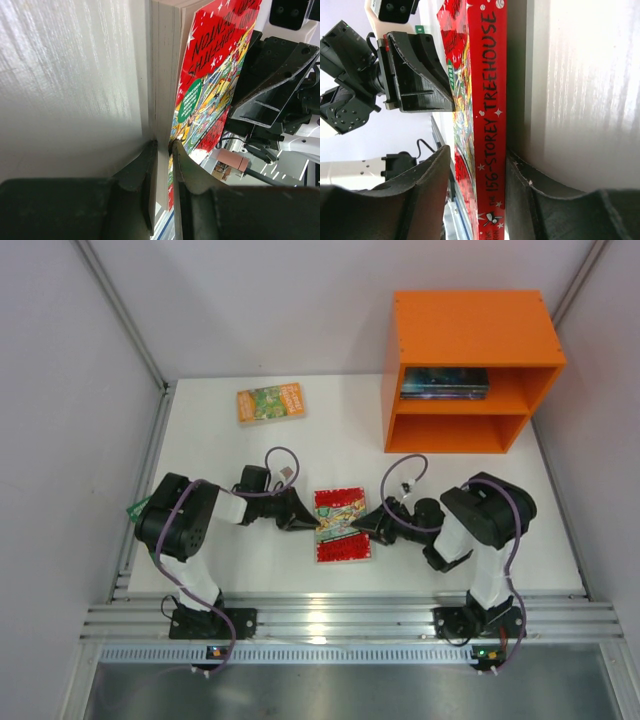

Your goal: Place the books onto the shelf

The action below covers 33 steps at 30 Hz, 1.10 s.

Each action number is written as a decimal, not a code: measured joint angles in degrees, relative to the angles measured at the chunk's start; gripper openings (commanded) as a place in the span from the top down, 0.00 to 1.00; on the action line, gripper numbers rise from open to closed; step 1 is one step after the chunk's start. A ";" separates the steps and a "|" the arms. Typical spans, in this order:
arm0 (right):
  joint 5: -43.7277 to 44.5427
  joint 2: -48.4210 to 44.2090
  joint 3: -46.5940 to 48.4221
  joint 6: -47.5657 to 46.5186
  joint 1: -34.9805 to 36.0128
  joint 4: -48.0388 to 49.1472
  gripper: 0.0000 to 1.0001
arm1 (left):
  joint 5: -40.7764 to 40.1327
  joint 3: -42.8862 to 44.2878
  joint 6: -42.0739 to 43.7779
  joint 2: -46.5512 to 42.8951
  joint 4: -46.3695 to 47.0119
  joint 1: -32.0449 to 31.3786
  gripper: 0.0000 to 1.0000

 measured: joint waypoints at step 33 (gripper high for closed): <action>-6.49 -37.03 -11.04 0.63 -29.86 -16.28 1.00 | -18.71 2.93 5.53 -25.44 -26.34 -1.18 0.35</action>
